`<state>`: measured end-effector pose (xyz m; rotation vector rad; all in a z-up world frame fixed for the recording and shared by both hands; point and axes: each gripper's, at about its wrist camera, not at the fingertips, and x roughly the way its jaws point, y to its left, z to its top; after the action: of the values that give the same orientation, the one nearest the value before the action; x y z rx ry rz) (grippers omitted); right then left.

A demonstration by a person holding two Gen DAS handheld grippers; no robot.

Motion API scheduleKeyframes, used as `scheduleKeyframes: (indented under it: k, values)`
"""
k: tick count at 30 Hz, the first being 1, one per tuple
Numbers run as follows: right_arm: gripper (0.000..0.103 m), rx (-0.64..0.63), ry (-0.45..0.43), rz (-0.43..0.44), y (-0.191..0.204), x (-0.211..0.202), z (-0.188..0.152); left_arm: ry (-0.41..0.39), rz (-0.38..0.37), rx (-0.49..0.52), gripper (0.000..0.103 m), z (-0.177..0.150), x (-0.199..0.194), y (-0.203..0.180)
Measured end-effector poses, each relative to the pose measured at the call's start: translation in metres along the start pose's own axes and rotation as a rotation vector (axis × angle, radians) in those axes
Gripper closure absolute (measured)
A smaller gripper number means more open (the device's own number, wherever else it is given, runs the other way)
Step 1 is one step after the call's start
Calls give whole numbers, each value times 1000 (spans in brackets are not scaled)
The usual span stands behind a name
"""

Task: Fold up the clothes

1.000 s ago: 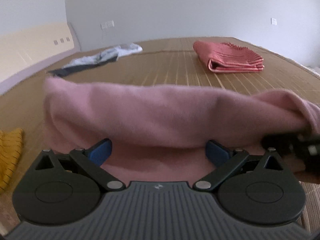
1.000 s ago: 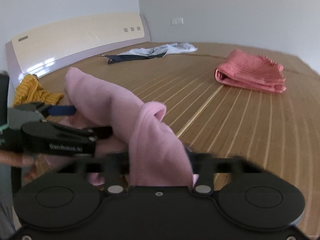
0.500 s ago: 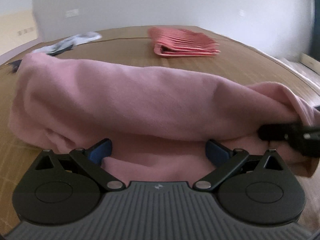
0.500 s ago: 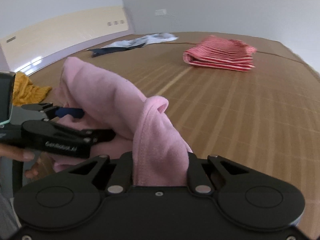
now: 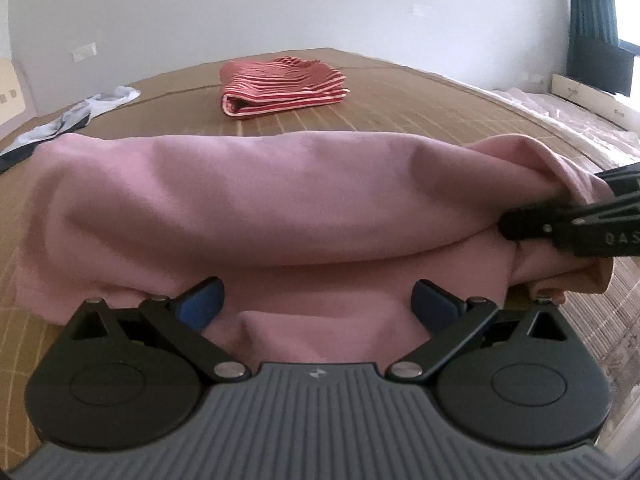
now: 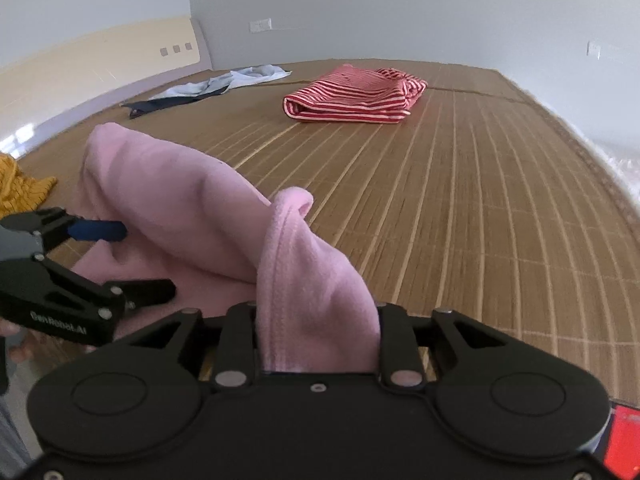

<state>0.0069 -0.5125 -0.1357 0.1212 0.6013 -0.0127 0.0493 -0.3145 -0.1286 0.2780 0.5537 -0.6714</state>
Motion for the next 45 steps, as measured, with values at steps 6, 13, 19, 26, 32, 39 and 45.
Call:
scheduleKeyframes:
  k: [6, 13, 19, 26, 32, 39, 45]
  values:
    - [56, 6, -53, -19, 1, -14, 4, -28, 20, 15, 1, -4, -17, 10]
    - [37, -81, -172, 7, 28, -23, 18, -43, 22, 25, 1, -6, -21, 14]
    - [30, -155, -178, 50, 47, 3, 39, -45, 44, 30, 1, -7, -32, 22]
    - [28, -126, -92, 108, 47, 47, 44, -58, 63, -6, 1, -3, -45, 38]
    - [58, -118, -58, 151, 52, 64, 30, -61, 73, 4, 1, 1, -47, 41]
    - [95, -86, -143, 141, 47, 52, 38, -93, 108, 4, 1, 9, -57, 45]
    - [95, -166, -300, 82, 58, 16, 49, -159, 158, -36, 1, 21, -82, 61]
